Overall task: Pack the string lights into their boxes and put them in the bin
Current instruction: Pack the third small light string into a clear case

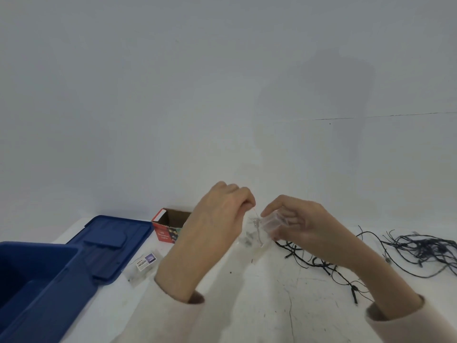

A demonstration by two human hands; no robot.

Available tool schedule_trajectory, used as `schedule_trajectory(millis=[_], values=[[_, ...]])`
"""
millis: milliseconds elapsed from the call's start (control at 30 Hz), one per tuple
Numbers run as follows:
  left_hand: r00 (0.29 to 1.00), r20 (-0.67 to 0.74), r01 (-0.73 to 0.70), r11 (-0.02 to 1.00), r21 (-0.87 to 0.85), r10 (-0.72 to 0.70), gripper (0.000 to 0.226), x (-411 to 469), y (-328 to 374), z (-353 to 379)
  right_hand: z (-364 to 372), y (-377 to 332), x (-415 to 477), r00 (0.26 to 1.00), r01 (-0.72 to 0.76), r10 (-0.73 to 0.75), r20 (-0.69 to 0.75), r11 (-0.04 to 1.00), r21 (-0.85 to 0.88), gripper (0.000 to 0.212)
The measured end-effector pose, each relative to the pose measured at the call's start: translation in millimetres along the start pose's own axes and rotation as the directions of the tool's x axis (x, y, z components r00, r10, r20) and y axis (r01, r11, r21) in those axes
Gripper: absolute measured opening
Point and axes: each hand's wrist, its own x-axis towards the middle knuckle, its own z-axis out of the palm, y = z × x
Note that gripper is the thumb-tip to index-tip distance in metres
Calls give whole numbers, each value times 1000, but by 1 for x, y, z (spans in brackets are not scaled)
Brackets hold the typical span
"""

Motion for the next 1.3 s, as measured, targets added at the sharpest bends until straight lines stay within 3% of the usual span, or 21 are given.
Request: schedule_trajectory(millis=[67,133,200,300,367,433,500,567,667,733,833,933,1000,1167,1300], values=[[995,-2,101,969,-225,-104,14,1,-7,1,-7,-4,-4,995,-46,18,94,952,303,25],[976,64,210,830,-517,-207,21,-1,-11,4,-11,-5,-5,991,-67,-4,133,851,522,26],[960,125,265,667,-697,-250,37,-4,-12,13,-9,-7,-5,992,-80,-7,124,726,683,26],[945,169,291,482,-826,-281,36,-13,-7,29,-4,-8,-2,997,-71,38,60,578,813,28],[936,193,297,369,-881,-295,28,-18,0,38,-2,-8,0,997,-25,71,-15,534,845,28],[920,210,321,331,-887,-330,21,-20,7,43,-1,-10,1,990,0,120,-75,527,850,29],[918,182,327,412,-850,-352,24,-23,11,48,1,-11,1,978,14,164,-127,560,828,35],[934,112,302,581,-756,-339,30,-24,13,50,2,-12,1,963,24,199,-181,607,794,36],[972,10,219,898,-381,-233,32,-27,13,52,4,-13,0,942,13,230,-246,705,709,28],[986,-58,152,985,-84,-157,35,-29,13,54,5,-13,1,924,1,245,-294,767,641,25],[995,-90,58,985,160,-44,31,-30,12,56,11,-9,4,887,8,213,-410,880,474,22],[998,-60,-14,949,315,35,11,-30,18,51,13,-3,6,839,-3,157,-520,958,285,22],[999,-32,-5,945,326,16,25,-31,22,43,14,1,6,832,-40,136,-537,982,187,22],[991,-106,-39,933,358,82,33,-20,22,19,15,7,2,917,-115,106,-385,993,0,27],[971,-185,-90,945,315,154,8,-14,7,11,9,5,-4,970,-57,70,-232,997,60,28]])
